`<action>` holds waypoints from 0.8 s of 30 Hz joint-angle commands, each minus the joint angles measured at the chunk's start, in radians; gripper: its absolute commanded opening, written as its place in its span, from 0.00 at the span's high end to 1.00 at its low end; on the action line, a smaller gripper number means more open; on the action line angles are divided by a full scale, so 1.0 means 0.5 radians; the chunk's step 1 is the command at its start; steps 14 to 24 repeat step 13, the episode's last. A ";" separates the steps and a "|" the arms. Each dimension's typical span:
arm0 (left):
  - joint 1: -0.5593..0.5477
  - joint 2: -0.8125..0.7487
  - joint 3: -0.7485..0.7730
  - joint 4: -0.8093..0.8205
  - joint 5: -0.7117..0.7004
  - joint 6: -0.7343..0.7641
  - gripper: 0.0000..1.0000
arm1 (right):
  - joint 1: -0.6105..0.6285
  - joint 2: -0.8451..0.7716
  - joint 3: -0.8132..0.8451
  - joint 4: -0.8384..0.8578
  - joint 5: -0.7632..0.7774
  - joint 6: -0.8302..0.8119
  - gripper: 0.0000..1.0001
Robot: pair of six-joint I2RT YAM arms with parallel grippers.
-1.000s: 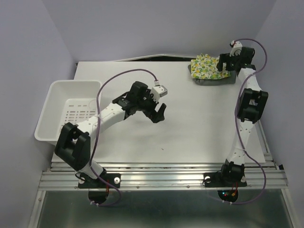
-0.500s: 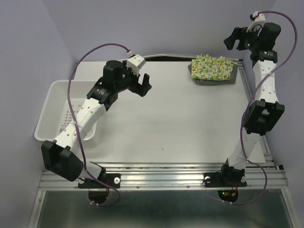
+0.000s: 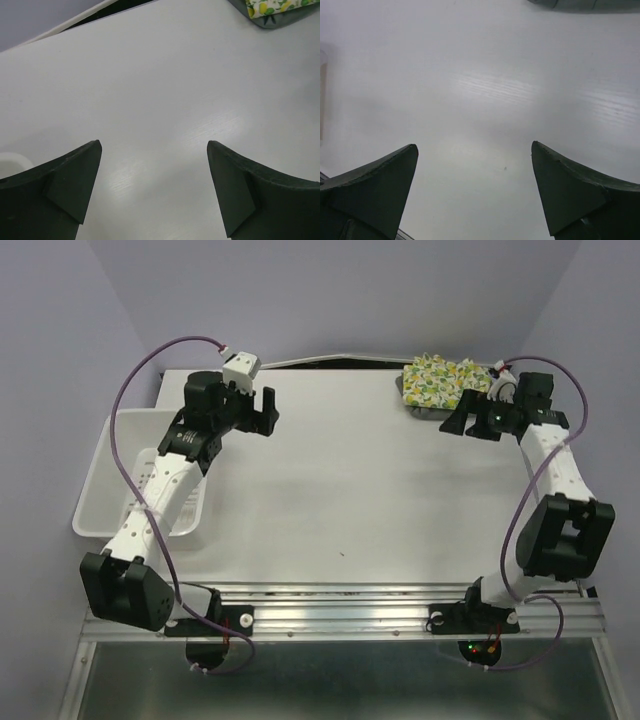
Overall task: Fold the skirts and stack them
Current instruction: Neatly place the folded skirt to the corner
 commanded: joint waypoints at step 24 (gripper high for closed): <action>0.060 -0.348 -0.216 -0.095 -0.298 0.064 0.02 | 0.019 -0.879 -0.669 -0.158 0.070 -0.346 0.00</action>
